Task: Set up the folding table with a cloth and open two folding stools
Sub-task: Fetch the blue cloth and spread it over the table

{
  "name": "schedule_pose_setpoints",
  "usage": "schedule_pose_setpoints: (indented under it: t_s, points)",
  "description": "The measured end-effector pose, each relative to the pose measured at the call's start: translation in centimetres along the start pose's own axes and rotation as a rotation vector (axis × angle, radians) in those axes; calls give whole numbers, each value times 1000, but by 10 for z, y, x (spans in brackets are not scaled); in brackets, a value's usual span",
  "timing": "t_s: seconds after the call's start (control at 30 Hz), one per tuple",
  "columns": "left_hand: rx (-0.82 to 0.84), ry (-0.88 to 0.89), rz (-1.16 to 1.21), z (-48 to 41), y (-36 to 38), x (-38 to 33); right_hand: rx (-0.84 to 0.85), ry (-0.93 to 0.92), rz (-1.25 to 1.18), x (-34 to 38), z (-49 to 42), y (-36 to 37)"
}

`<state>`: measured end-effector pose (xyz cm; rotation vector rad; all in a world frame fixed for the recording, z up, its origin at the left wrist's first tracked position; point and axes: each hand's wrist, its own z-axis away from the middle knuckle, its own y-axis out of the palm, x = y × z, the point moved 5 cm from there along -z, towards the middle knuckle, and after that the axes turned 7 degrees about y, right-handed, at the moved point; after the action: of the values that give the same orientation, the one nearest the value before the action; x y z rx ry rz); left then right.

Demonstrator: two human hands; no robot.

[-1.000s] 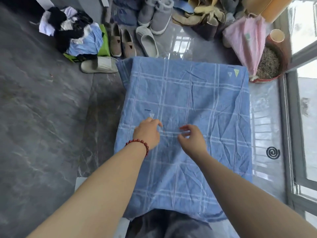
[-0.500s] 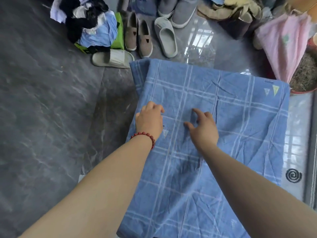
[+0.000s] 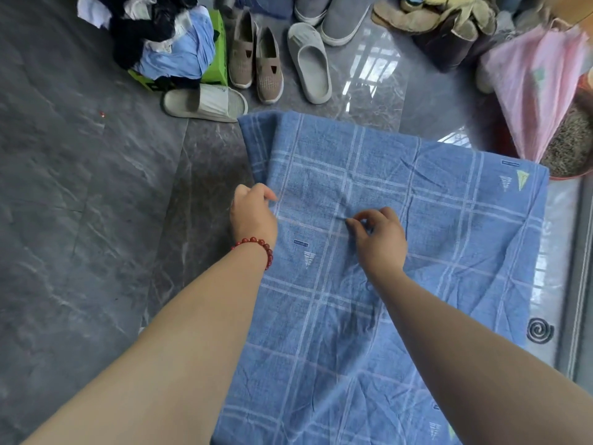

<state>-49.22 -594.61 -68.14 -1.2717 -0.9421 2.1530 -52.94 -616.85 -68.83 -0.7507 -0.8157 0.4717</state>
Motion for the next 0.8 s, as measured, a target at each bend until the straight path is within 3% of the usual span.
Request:
schedule_pose_setpoints:
  t_s: [0.2,0.33,0.47,0.6,0.8]
  points:
    - [47,109,-186,-15,-25,-8,44,34,-106,30,2,7]
    - [-51,105,-194,-17,-43,-2,103,-21,-135,52,2,13]
    - [-22,58,-258,-10,-40,2,110,-38,-124,49,2,13]
    - [104,206,-265,1,-16,-16,43,-100,-48,31,4,2]
    - [492,433,-514,32,43,-49,11,-44,165,-6,-4,-21]
